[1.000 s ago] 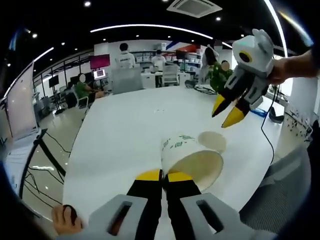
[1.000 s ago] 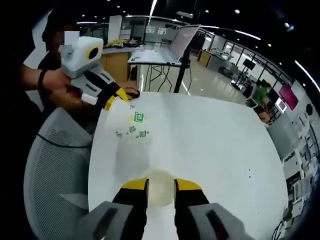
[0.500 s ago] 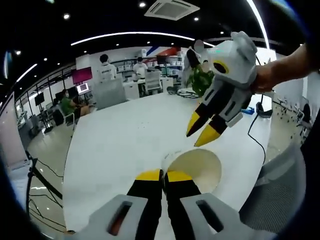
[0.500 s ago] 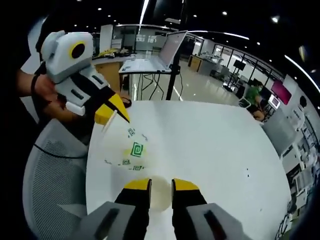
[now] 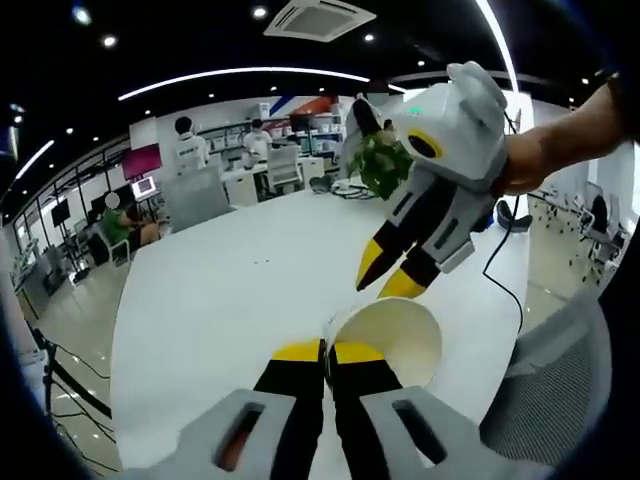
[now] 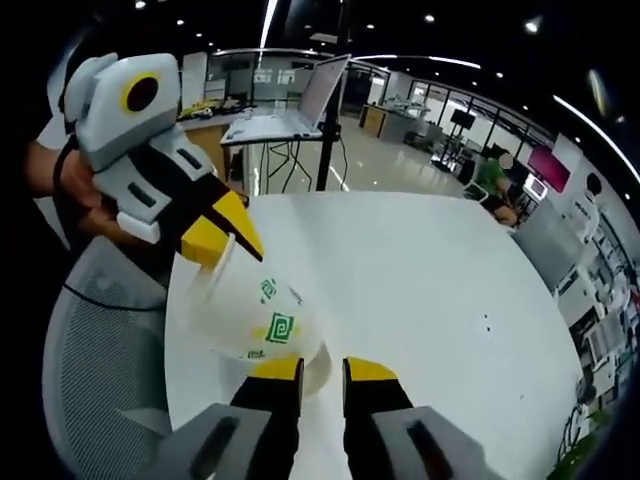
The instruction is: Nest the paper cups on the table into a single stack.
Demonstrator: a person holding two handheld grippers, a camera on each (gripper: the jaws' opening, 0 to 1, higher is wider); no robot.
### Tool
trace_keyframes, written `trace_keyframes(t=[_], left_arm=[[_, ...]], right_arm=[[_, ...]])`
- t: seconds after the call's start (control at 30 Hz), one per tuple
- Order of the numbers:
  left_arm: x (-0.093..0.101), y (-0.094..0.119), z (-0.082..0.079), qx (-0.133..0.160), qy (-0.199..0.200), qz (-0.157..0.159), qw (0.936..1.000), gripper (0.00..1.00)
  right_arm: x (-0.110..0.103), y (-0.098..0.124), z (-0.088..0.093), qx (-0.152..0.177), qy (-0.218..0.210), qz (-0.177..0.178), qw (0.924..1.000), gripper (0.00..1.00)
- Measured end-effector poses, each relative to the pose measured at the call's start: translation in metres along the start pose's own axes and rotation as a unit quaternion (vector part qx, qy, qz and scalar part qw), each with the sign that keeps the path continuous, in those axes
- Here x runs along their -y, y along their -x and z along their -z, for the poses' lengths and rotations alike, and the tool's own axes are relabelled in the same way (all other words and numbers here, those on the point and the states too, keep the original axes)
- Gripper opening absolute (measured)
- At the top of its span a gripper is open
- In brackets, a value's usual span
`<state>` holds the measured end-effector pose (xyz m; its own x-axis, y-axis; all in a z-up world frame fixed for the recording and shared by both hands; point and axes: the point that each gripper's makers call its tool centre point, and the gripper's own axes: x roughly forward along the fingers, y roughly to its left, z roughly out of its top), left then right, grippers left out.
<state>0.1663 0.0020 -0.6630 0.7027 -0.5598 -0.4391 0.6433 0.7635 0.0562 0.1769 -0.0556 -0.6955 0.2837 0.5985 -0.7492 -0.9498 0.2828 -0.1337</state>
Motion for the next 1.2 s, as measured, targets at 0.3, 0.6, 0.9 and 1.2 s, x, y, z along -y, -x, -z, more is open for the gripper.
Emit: trace_keyframes(t=[0.3, 0.6, 0.9, 1.2], left_arm=[[0.006, -0.009, -0.004, -0.004, -0.002, 0.005, 1.0000, 0.01], [0.008, -0.014, -0.001, -0.010, 0.001, 0.010, 0.9999, 0.01], [0.014, -0.020, 0.002, -0.023, 0.025, 0.033, 0.9989, 0.01], [0.018, -0.032, 0.013, -0.043, 0.008, 0.034, 0.9985, 0.04]], right_arm=[[0.005, 0.001, 0.015, -0.013, -0.011, 0.002, 0.9999, 0.13], [0.005, 0.000, 0.018, -0.014, -0.018, 0.000, 0.9997, 0.13], [0.004, 0.000, 0.016, -0.014, -0.020, -0.002, 0.9997, 0.13], [0.005, 0.001, 0.023, -0.016, -0.026, -0.001, 0.9995, 0.12]])
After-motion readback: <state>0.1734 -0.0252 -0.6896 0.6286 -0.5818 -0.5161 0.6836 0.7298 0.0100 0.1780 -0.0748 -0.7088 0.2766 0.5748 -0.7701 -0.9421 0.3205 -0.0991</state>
